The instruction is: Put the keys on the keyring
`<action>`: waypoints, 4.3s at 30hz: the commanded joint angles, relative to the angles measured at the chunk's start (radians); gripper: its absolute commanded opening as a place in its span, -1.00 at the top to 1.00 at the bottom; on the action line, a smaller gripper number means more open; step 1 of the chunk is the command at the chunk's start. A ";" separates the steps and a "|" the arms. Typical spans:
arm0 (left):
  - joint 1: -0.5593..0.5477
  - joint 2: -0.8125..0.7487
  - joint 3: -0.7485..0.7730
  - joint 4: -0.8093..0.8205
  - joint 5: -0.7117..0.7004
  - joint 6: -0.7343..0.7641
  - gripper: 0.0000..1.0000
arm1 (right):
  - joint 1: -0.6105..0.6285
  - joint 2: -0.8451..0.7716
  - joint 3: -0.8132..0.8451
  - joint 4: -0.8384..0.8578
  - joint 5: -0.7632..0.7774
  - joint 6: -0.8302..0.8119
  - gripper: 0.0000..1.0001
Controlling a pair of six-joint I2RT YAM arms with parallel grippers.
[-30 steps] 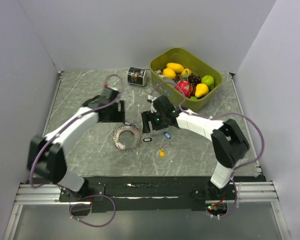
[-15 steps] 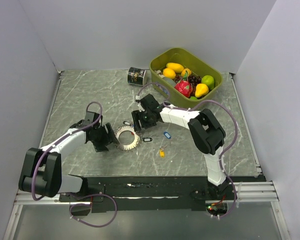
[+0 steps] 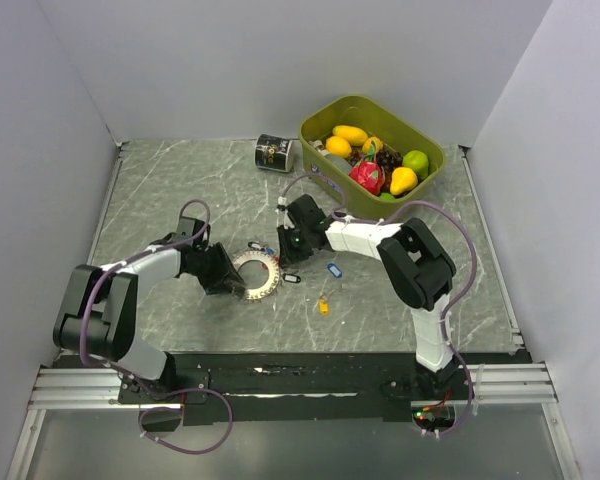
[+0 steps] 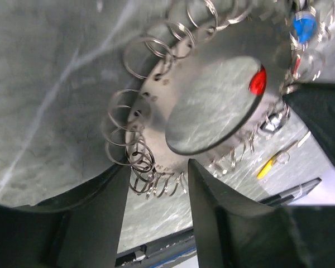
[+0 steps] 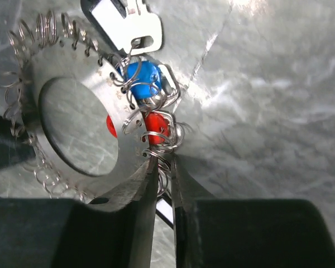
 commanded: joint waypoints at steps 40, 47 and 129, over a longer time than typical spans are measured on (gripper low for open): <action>-0.067 -0.037 0.283 -0.199 -0.451 0.245 -0.33 | 0.170 -0.230 -0.026 -0.111 0.026 0.019 -0.16; -0.067 -0.085 0.219 -0.161 -0.374 0.242 -0.25 | 0.153 -0.113 0.072 -0.082 0.001 0.028 -0.10; -0.146 -0.142 -0.137 0.240 -0.230 0.128 0.42 | -0.034 -0.081 -0.096 0.025 -0.161 0.076 0.93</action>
